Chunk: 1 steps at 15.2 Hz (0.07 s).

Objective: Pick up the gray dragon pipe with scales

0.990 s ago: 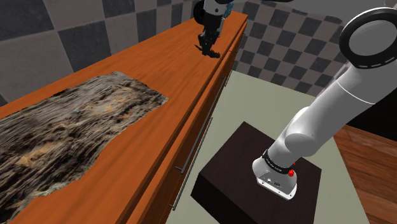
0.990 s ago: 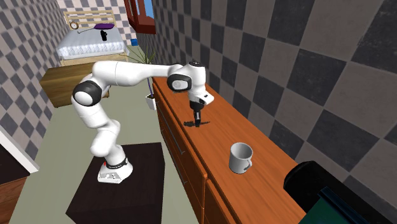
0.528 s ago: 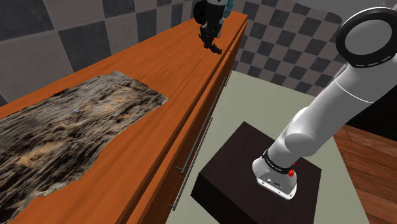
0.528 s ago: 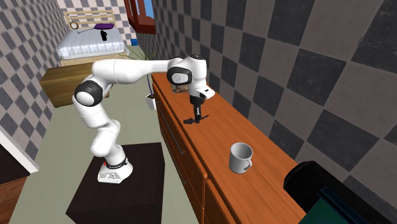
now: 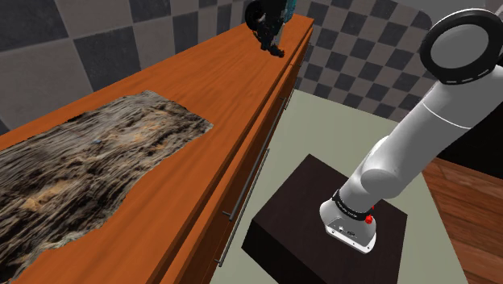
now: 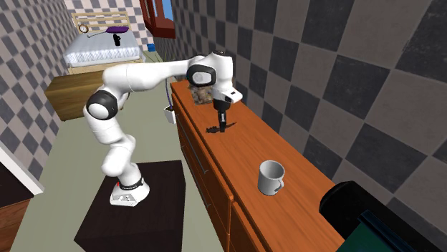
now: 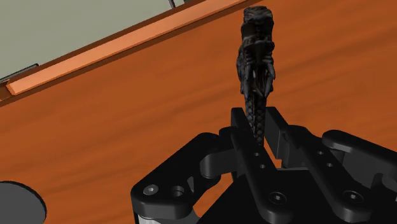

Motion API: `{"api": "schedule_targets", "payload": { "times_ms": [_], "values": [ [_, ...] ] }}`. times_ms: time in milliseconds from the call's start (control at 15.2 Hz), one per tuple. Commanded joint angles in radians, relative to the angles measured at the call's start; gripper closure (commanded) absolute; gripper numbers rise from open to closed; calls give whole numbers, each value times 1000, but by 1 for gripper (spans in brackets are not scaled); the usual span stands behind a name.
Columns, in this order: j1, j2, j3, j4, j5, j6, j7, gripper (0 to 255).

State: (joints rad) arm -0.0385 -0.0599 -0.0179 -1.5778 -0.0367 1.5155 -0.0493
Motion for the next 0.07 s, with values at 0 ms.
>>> {"api": "schedule_targets", "payload": {
  "times_ms": [0],
  "values": [
    [0, 2, 0, 11, 0, -9, 0, 255]
  ]
}}
